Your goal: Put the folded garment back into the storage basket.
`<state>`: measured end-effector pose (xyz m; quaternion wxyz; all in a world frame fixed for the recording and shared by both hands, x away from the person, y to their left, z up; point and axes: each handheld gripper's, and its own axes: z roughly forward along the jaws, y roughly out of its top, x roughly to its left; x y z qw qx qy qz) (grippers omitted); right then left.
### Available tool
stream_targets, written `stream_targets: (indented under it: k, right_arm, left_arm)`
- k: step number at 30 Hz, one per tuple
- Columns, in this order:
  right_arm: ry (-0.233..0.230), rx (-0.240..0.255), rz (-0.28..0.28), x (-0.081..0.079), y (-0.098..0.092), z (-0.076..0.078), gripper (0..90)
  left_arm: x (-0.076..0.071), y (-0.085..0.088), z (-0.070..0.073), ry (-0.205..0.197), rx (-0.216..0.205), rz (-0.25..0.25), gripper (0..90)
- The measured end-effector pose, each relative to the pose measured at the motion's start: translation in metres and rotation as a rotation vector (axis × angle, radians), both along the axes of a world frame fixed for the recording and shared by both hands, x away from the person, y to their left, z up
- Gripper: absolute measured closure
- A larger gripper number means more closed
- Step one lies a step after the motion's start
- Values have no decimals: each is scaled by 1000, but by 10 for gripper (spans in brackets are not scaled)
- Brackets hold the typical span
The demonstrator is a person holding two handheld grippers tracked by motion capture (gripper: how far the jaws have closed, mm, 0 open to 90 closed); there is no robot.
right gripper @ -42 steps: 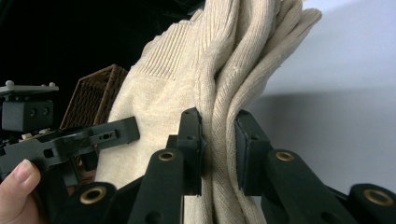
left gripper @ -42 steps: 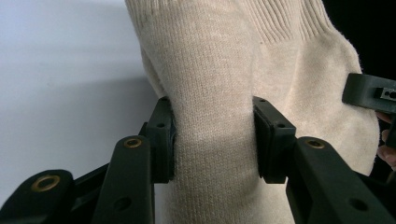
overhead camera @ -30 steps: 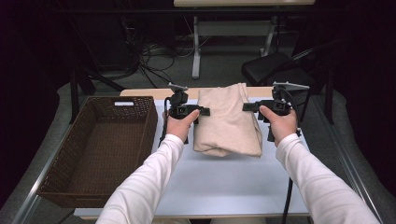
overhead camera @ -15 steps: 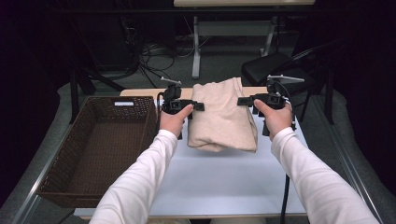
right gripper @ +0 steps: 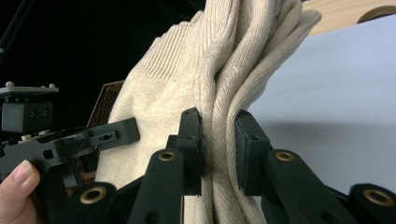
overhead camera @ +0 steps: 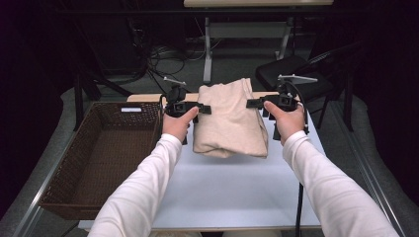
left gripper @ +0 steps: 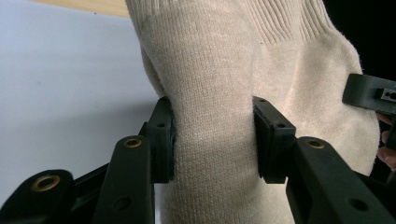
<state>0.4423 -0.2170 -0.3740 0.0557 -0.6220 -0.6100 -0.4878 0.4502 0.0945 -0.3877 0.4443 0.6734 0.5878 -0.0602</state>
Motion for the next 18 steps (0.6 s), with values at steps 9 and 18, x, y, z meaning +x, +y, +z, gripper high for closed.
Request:
stream_targets:
  k: [9,18]
  right_arm:
    - [-9,0,13,1,11,10,749]
    - [-17,0,25,2,22,19,749]
  left_arm:
    - [-2,10,12,-6,8,9,571]
    - [-4,22,21,-4,7,23,571]
